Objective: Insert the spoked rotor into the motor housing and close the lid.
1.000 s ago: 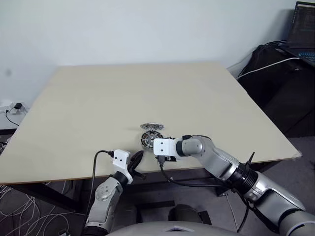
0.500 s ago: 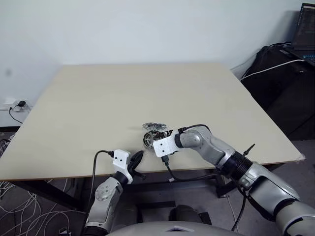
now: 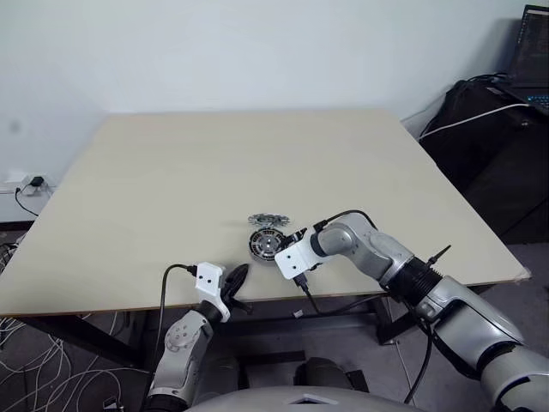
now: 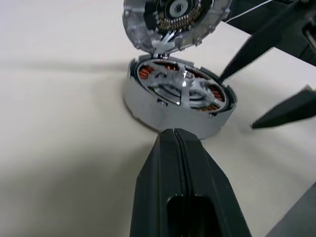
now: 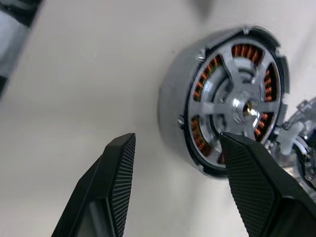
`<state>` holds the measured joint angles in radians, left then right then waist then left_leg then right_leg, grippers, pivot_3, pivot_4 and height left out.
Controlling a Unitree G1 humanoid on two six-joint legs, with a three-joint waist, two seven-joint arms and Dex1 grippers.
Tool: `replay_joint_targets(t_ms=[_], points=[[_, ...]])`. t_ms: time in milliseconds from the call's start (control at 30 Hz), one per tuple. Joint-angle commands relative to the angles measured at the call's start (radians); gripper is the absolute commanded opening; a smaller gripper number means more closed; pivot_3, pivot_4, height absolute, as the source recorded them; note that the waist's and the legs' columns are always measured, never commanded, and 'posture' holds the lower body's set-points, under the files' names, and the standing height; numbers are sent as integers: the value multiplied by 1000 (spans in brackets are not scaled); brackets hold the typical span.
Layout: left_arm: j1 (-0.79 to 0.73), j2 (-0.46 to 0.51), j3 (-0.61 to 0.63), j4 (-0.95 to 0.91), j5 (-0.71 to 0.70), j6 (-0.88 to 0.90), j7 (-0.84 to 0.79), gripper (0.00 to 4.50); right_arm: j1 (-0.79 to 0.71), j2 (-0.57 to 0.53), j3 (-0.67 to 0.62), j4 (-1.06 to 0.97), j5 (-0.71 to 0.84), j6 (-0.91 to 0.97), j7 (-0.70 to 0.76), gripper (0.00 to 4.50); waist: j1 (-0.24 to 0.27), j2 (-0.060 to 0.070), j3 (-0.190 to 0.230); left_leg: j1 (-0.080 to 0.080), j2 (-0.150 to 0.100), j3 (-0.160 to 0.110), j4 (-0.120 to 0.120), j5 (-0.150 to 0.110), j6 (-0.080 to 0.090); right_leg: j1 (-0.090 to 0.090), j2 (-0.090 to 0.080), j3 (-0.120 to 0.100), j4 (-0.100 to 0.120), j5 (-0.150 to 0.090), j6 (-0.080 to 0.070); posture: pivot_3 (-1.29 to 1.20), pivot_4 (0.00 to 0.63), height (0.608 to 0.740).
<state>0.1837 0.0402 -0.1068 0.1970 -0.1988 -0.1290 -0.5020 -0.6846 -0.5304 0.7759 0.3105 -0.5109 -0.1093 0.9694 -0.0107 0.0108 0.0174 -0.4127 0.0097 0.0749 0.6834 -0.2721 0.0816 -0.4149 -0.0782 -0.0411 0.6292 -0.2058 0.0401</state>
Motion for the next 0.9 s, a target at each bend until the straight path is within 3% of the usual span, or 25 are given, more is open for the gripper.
replay_joint_targets(t_ms=[33,133,300,733,833,900], points=[[-14,-7,2,-2,-7,-33,-4,0,-36,11,-30,17,-20,-31,1,2928,0,0,0,0,0,0,0,0,0,0,0,0,0,0,0,0,0,740],[-15,-8,2,2,-8,-38,-2,0,-47,21,-32,41,-33,-47,6,2928,0,0,0,0,0,0,0,0,0,0,0,0,0,0,0,0,0,740],[-17,-9,3,5,-8,-42,0,0,-61,38,-39,75,-47,-66,5,1711,0,0,0,0,0,0,0,0,0,0,0,0,0,0,0,0,0,740],[-19,-11,2,7,-10,-41,-2,0,-51,41,-53,75,-56,-76,12,1711,0,0,0,0,0,0,0,0,0,0,-1,0,0,0,0,0,0,740],[-16,-11,0,1,-11,-39,-1,0,-50,42,-55,75,-57,-77,16,1144,-1,0,0,0,0,0,0,0,0,0,-1,0,0,0,0,0,0,740],[-15,-11,-1,-2,-10,-38,0,0,-49,45,-56,76,-59,-76,18,516,-2,1,0,0,0,0,0,0,0,0,-1,0,0,0,0,0,0,740]])
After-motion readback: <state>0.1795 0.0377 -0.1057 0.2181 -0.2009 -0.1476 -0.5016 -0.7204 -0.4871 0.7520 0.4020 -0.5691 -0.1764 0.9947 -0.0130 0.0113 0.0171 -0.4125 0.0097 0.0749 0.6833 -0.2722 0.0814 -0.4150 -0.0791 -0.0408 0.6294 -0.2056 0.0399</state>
